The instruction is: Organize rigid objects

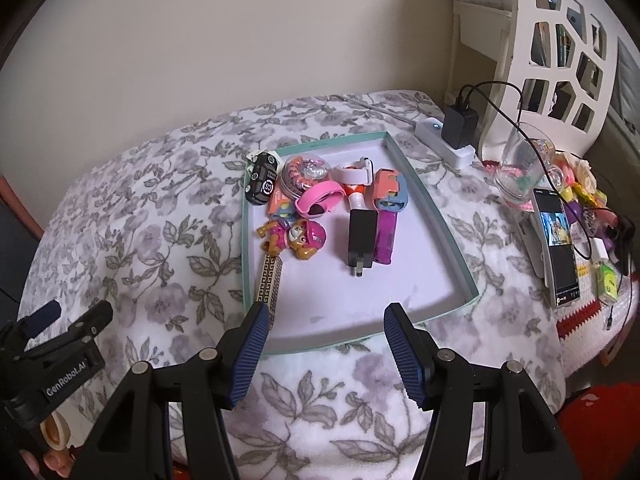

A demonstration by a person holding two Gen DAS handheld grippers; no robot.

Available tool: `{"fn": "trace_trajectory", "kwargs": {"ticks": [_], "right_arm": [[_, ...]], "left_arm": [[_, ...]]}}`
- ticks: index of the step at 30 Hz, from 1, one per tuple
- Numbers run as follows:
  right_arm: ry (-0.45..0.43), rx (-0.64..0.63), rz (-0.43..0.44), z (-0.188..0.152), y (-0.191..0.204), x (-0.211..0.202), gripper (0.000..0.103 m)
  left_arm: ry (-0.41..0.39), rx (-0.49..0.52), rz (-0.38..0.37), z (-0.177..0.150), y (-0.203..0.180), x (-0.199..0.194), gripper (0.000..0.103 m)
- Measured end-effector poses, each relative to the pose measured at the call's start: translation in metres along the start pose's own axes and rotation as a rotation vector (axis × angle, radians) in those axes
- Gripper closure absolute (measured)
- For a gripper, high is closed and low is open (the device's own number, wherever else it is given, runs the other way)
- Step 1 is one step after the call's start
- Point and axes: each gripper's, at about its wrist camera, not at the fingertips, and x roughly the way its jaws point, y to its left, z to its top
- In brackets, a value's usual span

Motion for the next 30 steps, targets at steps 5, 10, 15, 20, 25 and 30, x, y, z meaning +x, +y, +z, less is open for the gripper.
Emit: {"fn": "trace_trajectory", "kwargs": {"ticks": [5,10,15,20,25,30], "right_arm": [[0.003,-0.014,-0.005,-0.0007,0.0025,0.0017,0.040],[0.011,-0.018,-0.010,-0.0005,0.0031,0.0046,0.040],[0.009,-0.025,-0.011,-0.0002,0.0041,0.0055,0.040],[0.015,-0.026,-0.011,0.0004,0.0036,0.0077,0.040],[0.016,-0.029,-0.011,0.0003,0.0039,0.0079,0.040],[0.016,-0.036,-0.012,0.0001,0.0048,0.0085,0.040]], "left_arm": [[0.003,-0.004,0.002,-0.0002,0.0005,0.0008,0.021],[0.000,-0.010,0.002,-0.0002,0.0011,0.0011,0.021],[0.000,-0.009,0.002,-0.0006,0.0017,0.0013,0.021],[0.000,-0.016,0.000,-0.0003,0.0021,0.0011,0.021],[-0.001,-0.015,0.008,0.0000,0.0010,0.0008,0.021],[-0.012,-0.020,0.024,-0.0002,0.0003,-0.0002,0.021]]}}
